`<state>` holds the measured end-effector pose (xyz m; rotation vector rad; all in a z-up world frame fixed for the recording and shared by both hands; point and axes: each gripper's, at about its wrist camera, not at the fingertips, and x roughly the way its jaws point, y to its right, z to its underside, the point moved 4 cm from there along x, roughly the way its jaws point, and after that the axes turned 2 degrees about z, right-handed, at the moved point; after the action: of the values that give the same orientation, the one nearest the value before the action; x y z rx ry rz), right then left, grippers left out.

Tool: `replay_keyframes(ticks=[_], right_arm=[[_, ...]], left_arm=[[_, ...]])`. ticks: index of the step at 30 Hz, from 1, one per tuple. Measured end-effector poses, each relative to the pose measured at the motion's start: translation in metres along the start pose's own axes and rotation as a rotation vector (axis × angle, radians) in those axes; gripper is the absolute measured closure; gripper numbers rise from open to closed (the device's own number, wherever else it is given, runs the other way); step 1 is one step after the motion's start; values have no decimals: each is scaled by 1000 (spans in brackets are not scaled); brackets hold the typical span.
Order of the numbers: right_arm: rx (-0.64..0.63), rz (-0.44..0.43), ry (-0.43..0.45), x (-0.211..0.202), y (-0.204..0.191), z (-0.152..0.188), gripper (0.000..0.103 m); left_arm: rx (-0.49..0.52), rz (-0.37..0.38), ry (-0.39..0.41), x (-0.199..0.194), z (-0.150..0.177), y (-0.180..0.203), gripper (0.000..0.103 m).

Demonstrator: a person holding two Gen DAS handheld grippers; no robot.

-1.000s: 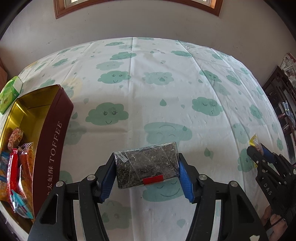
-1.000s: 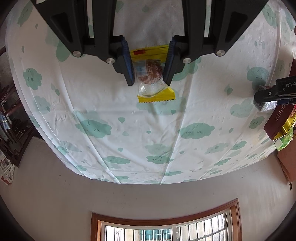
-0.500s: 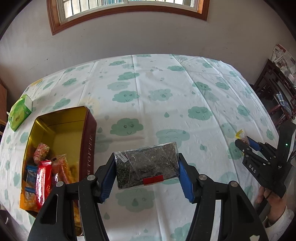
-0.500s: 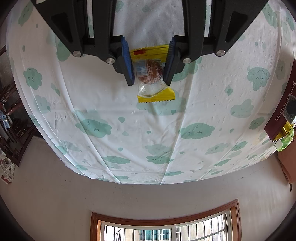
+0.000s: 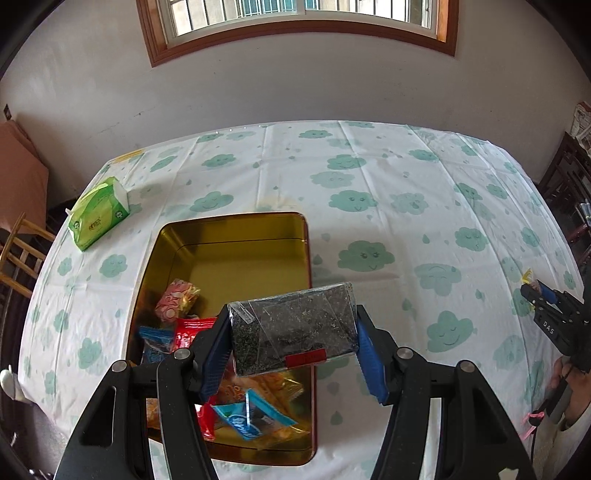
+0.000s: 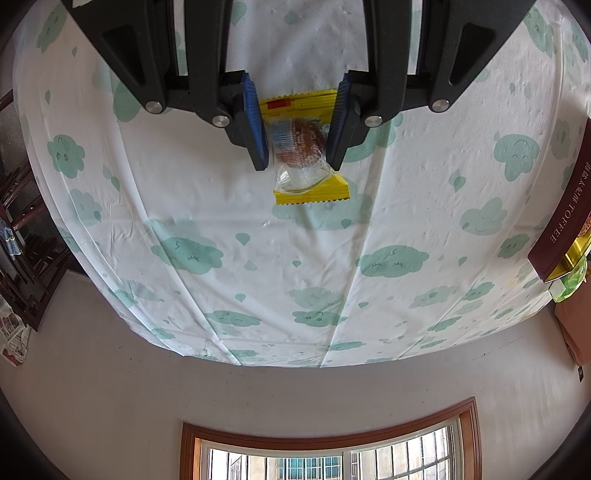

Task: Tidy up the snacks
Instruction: 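Carry the seaweed pack into the gold tin and open the left tool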

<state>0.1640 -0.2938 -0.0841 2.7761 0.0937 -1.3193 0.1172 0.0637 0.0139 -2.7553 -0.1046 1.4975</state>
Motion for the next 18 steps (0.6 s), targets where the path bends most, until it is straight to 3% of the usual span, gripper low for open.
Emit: replay_keyframes(ticks=[9,18], right_arm=[[-1,1,0,0,0,0,69],[-1,2,0,0,0,0,69]], left_arm=[[-56,-69,-26,12,13,-52,46],[-75,-93,-65,32,26,-72,46]])
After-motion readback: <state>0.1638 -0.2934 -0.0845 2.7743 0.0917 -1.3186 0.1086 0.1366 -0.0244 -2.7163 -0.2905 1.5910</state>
